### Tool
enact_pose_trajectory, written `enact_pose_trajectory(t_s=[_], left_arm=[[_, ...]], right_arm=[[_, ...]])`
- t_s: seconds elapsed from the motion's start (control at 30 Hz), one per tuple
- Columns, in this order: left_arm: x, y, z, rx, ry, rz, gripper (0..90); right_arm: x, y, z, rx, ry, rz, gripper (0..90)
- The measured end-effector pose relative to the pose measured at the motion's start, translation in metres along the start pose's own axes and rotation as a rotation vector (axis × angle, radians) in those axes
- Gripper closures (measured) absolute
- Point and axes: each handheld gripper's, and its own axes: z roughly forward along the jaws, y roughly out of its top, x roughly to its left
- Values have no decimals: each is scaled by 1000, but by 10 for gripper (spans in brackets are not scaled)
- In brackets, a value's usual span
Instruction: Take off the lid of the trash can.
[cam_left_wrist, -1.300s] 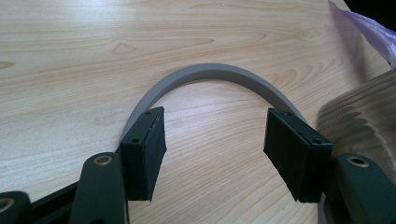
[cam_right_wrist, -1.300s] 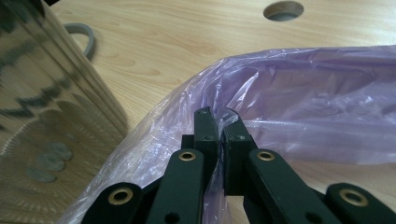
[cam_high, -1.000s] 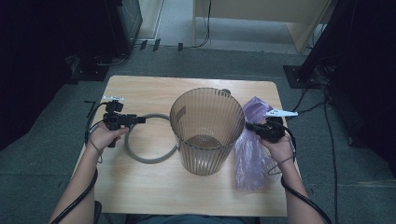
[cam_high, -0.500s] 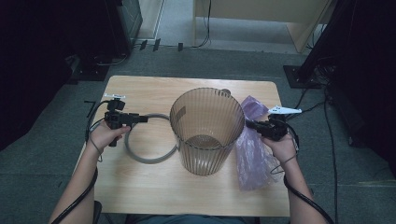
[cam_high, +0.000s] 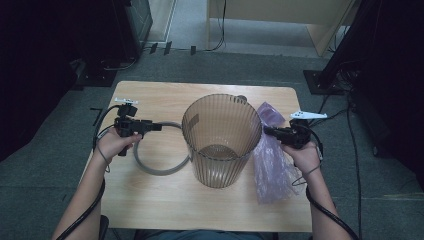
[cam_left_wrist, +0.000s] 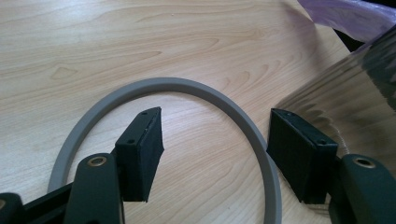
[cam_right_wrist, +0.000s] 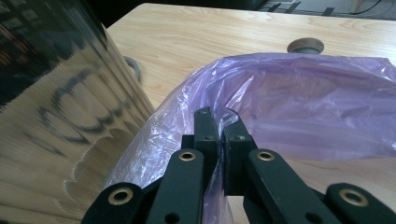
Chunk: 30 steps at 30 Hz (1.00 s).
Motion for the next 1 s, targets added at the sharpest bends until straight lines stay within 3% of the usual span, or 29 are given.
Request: enact_pose_trajectory(t_s=[0.33,0.7,1.0], left_arm=[[-8,5,-3,4,-46,-20,354],[-22,8,-6,17,-54,12,354],[-38,14,-8,18,-77,49,354]], right_arm=[[4,6,-7,-2,15,-6,883],[10,11,-13,-6,21,-15,883],[20,19,-19,-5,42,-51,883]])
